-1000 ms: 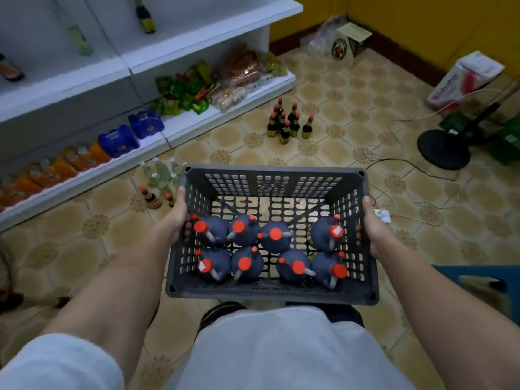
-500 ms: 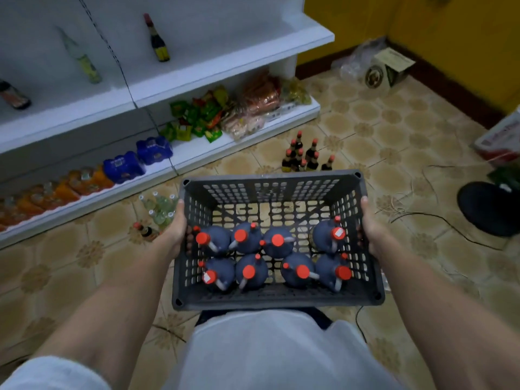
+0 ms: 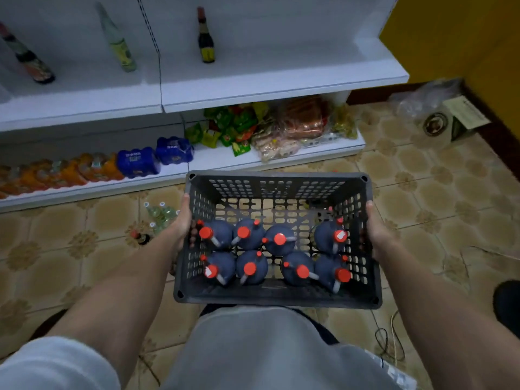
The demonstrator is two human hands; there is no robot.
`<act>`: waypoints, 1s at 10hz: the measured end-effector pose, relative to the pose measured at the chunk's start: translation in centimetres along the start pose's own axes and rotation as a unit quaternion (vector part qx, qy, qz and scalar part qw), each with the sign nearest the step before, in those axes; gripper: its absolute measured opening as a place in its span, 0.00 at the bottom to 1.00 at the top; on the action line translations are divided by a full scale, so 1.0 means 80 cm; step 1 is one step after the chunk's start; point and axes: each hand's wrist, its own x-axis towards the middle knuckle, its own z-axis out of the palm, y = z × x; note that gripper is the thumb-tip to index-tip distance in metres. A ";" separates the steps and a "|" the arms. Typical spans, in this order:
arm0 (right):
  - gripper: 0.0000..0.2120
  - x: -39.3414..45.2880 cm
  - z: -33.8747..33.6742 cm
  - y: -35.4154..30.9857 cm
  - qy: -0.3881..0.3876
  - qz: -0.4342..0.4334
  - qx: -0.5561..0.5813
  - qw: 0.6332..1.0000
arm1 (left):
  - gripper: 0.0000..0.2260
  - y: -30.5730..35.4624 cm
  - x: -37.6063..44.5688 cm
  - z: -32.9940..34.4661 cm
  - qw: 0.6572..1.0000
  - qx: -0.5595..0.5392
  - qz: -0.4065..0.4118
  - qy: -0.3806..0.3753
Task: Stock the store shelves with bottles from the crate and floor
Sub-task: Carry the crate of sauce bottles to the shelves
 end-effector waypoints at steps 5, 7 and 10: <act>0.45 0.274 0.149 -0.219 -0.033 0.011 -0.068 0.997 | 0.35 0.155 0.239 0.011 0.993 -0.070 -0.049 0.080; 0.45 0.442 0.239 -0.212 -0.007 0.023 -0.121 0.992 | 0.36 0.117 0.420 0.046 0.986 -0.099 -0.089 0.095; 0.36 0.723 0.339 -0.087 0.000 0.068 -0.131 0.989 | 0.34 0.018 0.689 0.084 0.989 -0.082 -0.106 0.070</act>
